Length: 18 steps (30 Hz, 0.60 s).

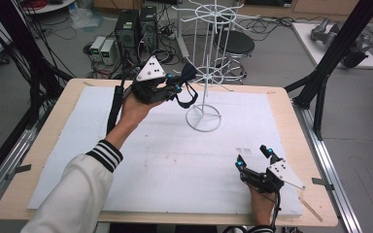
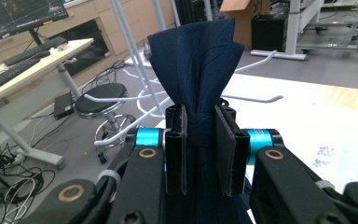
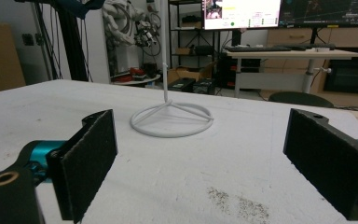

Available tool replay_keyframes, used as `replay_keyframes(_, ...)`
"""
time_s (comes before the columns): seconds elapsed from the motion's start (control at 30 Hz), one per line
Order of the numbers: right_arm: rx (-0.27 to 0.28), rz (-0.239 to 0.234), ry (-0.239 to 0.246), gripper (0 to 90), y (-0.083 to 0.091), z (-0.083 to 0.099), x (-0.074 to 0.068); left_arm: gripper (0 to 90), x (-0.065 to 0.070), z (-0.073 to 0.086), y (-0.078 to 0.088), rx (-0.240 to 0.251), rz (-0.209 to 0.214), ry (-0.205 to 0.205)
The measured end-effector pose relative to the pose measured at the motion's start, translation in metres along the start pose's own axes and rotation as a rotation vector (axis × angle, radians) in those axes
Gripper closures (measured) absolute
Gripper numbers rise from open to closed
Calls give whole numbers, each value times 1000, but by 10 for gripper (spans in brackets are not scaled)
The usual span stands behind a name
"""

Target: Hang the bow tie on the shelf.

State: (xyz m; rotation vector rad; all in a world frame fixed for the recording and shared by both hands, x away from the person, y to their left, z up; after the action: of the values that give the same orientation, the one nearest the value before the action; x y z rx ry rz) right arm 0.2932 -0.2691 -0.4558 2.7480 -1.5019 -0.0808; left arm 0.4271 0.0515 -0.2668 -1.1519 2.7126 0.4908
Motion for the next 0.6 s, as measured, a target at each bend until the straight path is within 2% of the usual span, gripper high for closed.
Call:
replay_keyframes(0.37,-3,2,4,87,0,0,-1,750,19,-11,19,25,50,-10)
replay_keyframes(0.6,-4,4,7,88,0,0,0,750,27,-17,21,43,68,-16)
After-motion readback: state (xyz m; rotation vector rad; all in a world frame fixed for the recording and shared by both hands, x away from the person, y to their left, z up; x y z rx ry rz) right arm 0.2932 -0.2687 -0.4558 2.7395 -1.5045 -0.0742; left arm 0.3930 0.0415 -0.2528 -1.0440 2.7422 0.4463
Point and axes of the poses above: each handheld gripper's, and its own axes: y roughly backward along the jaws, z roughly out of its underside, x roughly to its right, the point moved 4 cm from there along -y, roughly forward along the jaws, and after that the axes turned 9 degrees about -z, right-handed, at the moved point
